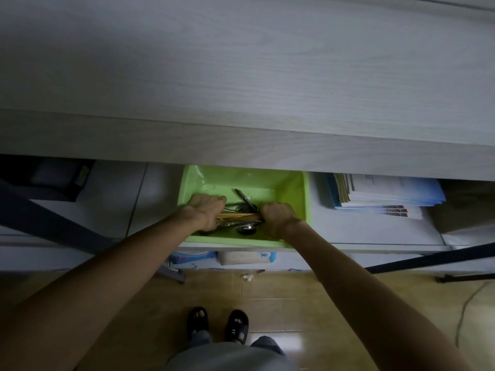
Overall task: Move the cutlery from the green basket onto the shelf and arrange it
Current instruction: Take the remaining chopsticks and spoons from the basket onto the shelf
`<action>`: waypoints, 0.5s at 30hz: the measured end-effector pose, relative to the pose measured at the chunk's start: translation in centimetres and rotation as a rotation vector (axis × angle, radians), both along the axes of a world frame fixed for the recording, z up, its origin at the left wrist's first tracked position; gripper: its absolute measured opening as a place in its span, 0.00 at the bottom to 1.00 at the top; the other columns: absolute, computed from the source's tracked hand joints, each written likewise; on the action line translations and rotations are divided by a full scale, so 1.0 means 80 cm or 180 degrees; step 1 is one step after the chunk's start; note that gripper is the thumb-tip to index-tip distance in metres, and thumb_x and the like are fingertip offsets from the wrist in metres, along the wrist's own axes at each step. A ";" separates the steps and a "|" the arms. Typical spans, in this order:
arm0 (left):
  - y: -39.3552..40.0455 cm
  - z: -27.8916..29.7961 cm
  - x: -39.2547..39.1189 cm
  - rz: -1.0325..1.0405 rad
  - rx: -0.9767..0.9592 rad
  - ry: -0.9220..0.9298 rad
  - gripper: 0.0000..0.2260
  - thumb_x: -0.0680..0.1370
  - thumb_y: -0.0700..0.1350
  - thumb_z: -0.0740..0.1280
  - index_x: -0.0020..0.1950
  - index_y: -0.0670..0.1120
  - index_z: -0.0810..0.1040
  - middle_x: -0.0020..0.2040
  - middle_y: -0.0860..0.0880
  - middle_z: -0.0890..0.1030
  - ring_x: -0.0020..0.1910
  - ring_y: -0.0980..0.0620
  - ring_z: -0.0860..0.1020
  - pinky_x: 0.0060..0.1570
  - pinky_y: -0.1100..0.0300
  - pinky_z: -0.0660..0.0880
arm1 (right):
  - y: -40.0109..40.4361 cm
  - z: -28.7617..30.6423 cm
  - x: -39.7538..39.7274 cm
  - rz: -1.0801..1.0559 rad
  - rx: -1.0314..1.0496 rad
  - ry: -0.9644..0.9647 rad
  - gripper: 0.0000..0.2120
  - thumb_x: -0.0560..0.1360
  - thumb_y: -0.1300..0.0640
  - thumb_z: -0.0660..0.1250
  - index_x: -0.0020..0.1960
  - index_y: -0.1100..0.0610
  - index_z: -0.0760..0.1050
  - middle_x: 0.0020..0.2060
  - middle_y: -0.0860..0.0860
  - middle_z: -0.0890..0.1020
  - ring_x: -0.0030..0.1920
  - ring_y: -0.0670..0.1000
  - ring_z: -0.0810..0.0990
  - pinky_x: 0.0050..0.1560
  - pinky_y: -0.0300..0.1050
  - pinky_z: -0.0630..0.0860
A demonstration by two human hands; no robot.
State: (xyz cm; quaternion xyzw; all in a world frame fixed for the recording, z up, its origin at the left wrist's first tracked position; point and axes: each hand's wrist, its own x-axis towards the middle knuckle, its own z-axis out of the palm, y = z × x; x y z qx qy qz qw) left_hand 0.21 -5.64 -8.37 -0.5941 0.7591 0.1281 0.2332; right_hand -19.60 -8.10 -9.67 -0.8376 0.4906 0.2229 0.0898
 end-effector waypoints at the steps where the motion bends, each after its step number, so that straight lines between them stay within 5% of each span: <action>1: -0.001 0.000 0.000 -0.0017 -0.0022 0.0007 0.21 0.78 0.42 0.69 0.69 0.44 0.69 0.45 0.49 0.73 0.43 0.50 0.74 0.38 0.59 0.68 | -0.001 0.000 0.001 -0.0039 0.0004 -0.0079 0.19 0.79 0.45 0.64 0.63 0.56 0.71 0.56 0.54 0.81 0.55 0.56 0.81 0.51 0.47 0.74; 6: -0.004 -0.004 0.001 -0.0008 -0.0075 0.0037 0.14 0.80 0.47 0.68 0.64 0.45 0.72 0.47 0.48 0.76 0.44 0.49 0.73 0.42 0.56 0.69 | -0.003 -0.005 0.003 -0.0079 0.0036 -0.0195 0.35 0.72 0.27 0.62 0.64 0.55 0.70 0.53 0.53 0.82 0.50 0.54 0.81 0.50 0.47 0.77; 15: -0.007 -0.006 0.002 0.0119 0.0082 0.0114 0.11 0.77 0.46 0.71 0.56 0.46 0.74 0.45 0.50 0.76 0.43 0.50 0.76 0.41 0.58 0.70 | -0.007 -0.009 0.001 -0.0154 0.0260 -0.0116 0.30 0.75 0.32 0.64 0.61 0.56 0.75 0.55 0.54 0.82 0.55 0.55 0.81 0.51 0.46 0.75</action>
